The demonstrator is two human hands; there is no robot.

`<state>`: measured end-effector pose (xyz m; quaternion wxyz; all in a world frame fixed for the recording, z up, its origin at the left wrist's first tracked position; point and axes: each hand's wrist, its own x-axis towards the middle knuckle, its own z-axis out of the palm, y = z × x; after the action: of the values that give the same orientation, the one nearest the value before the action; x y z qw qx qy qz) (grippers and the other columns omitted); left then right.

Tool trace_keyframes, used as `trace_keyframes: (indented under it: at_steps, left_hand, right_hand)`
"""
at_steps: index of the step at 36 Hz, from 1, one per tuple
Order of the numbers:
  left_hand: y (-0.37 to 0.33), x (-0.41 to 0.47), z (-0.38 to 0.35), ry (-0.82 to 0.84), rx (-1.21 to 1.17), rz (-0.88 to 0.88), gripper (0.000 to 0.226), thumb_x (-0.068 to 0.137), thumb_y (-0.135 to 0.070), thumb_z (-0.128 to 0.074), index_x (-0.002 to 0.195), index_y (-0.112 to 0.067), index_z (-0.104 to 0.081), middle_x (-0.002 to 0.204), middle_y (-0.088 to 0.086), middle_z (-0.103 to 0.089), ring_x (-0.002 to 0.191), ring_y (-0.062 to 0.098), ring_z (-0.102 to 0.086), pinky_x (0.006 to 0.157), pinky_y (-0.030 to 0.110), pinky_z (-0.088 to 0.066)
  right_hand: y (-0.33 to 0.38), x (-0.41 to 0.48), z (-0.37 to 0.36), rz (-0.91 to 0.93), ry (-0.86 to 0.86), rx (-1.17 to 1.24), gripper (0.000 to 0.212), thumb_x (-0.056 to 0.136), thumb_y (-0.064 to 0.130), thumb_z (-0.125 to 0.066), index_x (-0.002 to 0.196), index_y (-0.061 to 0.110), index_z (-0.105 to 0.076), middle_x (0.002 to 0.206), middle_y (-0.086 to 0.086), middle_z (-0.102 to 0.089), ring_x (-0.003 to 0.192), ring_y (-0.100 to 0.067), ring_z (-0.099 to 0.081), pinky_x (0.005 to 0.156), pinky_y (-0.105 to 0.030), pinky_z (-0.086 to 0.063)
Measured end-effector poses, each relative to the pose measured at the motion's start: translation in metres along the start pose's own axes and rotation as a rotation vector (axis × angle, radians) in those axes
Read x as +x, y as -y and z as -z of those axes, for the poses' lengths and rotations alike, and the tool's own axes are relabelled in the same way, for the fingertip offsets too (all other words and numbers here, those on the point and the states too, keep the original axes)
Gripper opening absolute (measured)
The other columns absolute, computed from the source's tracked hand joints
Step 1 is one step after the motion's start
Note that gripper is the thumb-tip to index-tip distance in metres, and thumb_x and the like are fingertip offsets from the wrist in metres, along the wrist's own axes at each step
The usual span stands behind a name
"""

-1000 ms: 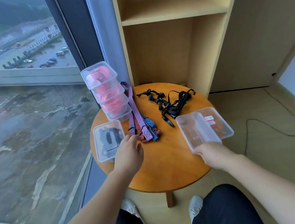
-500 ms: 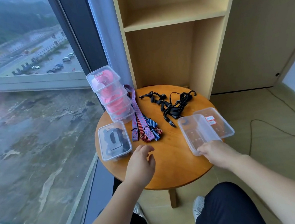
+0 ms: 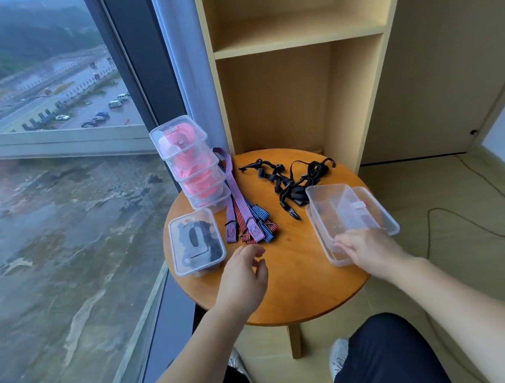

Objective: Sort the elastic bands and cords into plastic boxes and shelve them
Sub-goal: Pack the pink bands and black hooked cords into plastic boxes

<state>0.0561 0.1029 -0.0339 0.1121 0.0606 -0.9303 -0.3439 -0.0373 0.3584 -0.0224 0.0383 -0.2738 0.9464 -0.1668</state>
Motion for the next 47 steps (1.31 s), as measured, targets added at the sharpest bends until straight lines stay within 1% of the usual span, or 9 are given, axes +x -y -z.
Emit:
trace_keyframes:
  at_steps: [4,12,19,23,27,30,34,43,47]
  left_hand:
    - [-0.003,0.006,0.003,-0.046,-0.209,0.142,0.013,0.097,-0.024,-0.054,0.110,-0.023,-0.059,0.086,-0.011,-0.062,0.074,0.004,-0.061,0.064,0.015,-0.045]
    - [-0.002,0.013,0.010,-0.075,-0.471,0.373,0.018,0.097,-0.037,-0.054,0.089,-0.021,-0.059,0.080,0.001,-0.066,0.065,0.013,-0.068,0.073,0.042,-0.060]
    - [0.005,0.006,0.010,-0.037,-0.360,0.392,0.010,0.094,-0.022,-0.056,0.094,-0.012,-0.056,0.068,0.005,-0.067,0.050,0.014,-0.067,0.049,0.023,-0.054]
    - [0.011,0.003,0.009,-0.026,-0.222,0.365,0.013,0.095,-0.024,-0.050,0.090,-0.016,-0.059,0.063,-0.001,-0.067,0.049,0.007,-0.063,0.047,0.016,-0.046]
    - [0.017,0.000,0.003,0.036,-0.123,0.365,0.008,0.092,-0.017,-0.053,0.092,-0.013,-0.060,0.071,0.001,-0.064,0.063,0.018,-0.065,0.063,0.035,-0.057]
    - [0.019,-0.003,-0.002,0.082,-0.081,0.370,0.006,0.093,-0.016,-0.052,0.092,-0.014,-0.057,0.071,0.001,-0.064,0.062,0.018,-0.066,0.060,0.034,-0.058]
    - [0.026,-0.005,-0.010,0.140,-0.034,0.371,0.003,0.096,-0.020,-0.054,0.097,-0.017,-0.053,0.069,-0.008,-0.060,0.055,0.005,-0.060,0.042,0.010,-0.039]
    - [0.024,0.008,-0.003,0.007,0.190,0.233,0.042,0.093,-0.031,-0.055,0.133,-0.022,-0.049,0.124,0.001,-0.049,0.102,0.019,-0.056,0.073,0.024,-0.037]
    - [0.018,0.027,0.004,-0.022,0.187,0.125,0.040,0.094,-0.027,-0.053,0.133,-0.019,-0.050,0.124,0.001,-0.052,0.111,0.021,-0.055,0.078,0.028,-0.039]
  right_hand:
    - [0.024,0.001,0.007,0.194,-0.160,0.005,0.015,0.095,0.012,-0.060,0.091,0.007,-0.073,0.080,-0.005,-0.070,0.071,-0.027,-0.064,0.057,-0.029,-0.042]
    - [0.096,-0.002,-0.013,0.504,-0.088,-0.062,0.024,0.089,0.004,-0.052,0.099,0.007,-0.074,0.081,-0.009,-0.071,0.072,-0.029,-0.066,0.065,-0.038,-0.054]
    - [0.116,-0.003,-0.027,0.660,-0.089,-0.047,0.015,0.073,0.011,-0.083,0.067,0.012,-0.069,0.062,-0.001,-0.065,0.057,-0.021,-0.062,0.062,-0.027,-0.054]
    - [0.104,0.000,-0.030,0.509,0.044,-0.048,0.038,0.096,0.041,-0.054,0.104,0.009,-0.073,0.113,-0.008,-0.069,0.112,-0.026,-0.060,0.106,-0.042,-0.040]
    - [0.085,0.004,-0.037,0.251,0.095,-0.095,0.047,0.105,0.039,-0.034,0.145,0.016,-0.044,0.163,-0.005,-0.016,0.151,-0.020,-0.006,0.119,-0.031,0.004]
    - [0.074,0.004,-0.046,0.136,0.205,-0.091,0.052,0.106,0.035,-0.030,0.154,0.014,-0.025,0.165,-0.003,0.001,0.151,-0.017,0.002,0.117,-0.026,0.001]
    - [0.066,0.002,-0.058,0.096,0.267,-0.077,0.055,0.106,0.033,-0.031,0.155,0.012,-0.018,0.164,-0.003,-0.007,0.151,-0.015,-0.007,0.119,-0.025,-0.006]
    - [0.052,0.027,-0.040,0.134,0.104,-0.052,0.037,0.103,0.028,-0.043,0.134,0.013,-0.057,0.139,-0.004,-0.052,0.131,-0.020,-0.041,0.111,-0.033,-0.028]
    - [0.041,0.059,-0.022,0.047,0.087,-0.097,0.036,0.102,0.028,-0.043,0.130,0.014,-0.060,0.139,-0.006,-0.051,0.133,-0.022,-0.039,0.113,-0.037,-0.030]
